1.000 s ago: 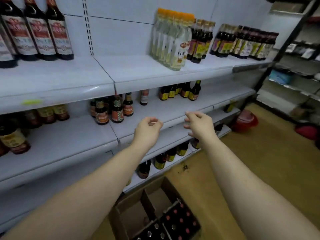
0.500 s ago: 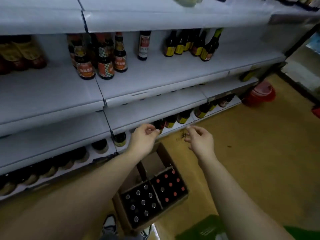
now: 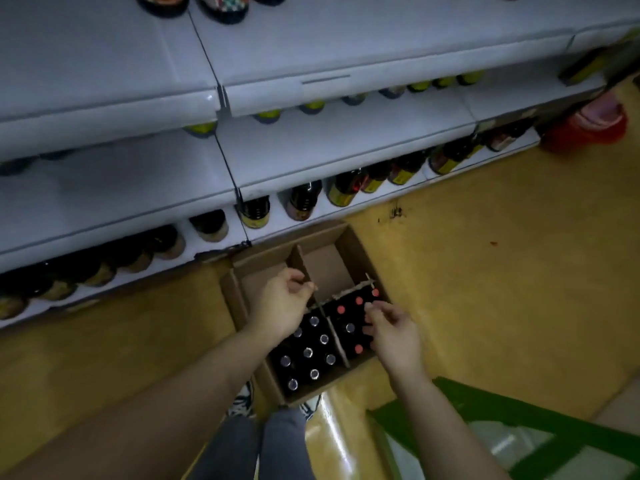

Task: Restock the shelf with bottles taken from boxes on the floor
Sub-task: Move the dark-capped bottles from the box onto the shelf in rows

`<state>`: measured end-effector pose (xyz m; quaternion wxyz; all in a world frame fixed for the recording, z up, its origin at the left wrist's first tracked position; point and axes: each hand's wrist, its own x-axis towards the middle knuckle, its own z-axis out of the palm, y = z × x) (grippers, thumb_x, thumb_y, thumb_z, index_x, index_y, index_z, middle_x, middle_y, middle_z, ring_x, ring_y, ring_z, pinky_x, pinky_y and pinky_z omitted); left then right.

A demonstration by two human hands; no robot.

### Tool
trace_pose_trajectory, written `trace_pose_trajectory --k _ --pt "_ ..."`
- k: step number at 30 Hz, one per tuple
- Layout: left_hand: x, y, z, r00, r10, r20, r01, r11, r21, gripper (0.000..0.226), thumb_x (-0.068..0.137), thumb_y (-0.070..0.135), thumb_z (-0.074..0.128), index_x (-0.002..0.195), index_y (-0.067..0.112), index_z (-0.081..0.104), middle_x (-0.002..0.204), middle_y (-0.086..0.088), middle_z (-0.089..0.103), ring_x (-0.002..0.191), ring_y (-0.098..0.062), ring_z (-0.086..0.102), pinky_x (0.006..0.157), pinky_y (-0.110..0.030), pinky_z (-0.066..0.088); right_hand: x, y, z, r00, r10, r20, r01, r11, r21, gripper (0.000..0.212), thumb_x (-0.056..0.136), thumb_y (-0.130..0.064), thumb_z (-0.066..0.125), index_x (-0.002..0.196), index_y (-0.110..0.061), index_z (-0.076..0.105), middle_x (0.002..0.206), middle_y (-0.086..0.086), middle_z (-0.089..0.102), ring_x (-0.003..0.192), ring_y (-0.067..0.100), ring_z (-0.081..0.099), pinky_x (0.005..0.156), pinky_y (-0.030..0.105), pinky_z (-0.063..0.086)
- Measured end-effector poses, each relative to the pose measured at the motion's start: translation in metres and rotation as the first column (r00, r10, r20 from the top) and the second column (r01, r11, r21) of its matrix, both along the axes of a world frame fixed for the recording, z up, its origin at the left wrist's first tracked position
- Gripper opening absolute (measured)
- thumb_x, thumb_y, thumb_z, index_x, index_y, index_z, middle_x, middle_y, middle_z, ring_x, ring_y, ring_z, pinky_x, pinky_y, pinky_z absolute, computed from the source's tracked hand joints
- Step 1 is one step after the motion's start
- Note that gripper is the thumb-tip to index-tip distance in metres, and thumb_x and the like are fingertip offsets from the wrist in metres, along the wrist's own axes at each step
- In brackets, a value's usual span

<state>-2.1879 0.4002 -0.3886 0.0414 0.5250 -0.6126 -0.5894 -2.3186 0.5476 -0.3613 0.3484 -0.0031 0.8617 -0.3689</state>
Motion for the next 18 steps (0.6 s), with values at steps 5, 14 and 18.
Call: trace_pose_trajectory --k 5,14,18 --pt "0.025 0.023 -0.067 0.998 -0.02 0.062 0.016 0.998 0.056 0.026 0.1 0.033 0.064 0.123 0.021 0.063 0.101 0.008 0.067 0.09 -0.01 0.062 0.08 -0.029 0.051 0.022 0.021 -0.068 0.998 0.034 0.056 -0.038 0.997 0.071 0.022 0.096 -0.034 0.068 0.113 -0.019 0.07 0.09 -0.004 0.074 0.085 0.018 0.073 0.076 0.033 0.056" --pt "0.056 0.096 -0.192 0.984 -0.025 0.176 0.001 0.991 0.134 0.02 0.099 0.028 0.064 0.118 0.02 0.061 0.084 0.012 0.062 0.079 -0.006 0.061 0.064 -0.014 0.042 0.052 0.066 -0.192 0.982 0.114 0.15 -0.142 0.971 0.19 0.022 0.094 -0.026 0.073 0.112 -0.013 0.069 0.09 0.002 0.073 0.087 0.022 0.069 0.076 0.028 0.053" --pt "0.06 0.131 -0.24 0.979 -0.021 0.201 -0.013 0.986 0.166 0.021 0.094 0.034 0.065 0.111 0.024 0.062 0.087 0.008 0.068 0.087 -0.015 0.066 0.083 -0.032 0.055 0.057 0.09 -0.245 0.959 0.221 0.178 -0.264 0.927 0.268 0.022 0.091 -0.033 0.074 0.11 -0.023 0.069 0.091 -0.006 0.074 0.096 0.024 0.071 0.092 0.04 0.055"
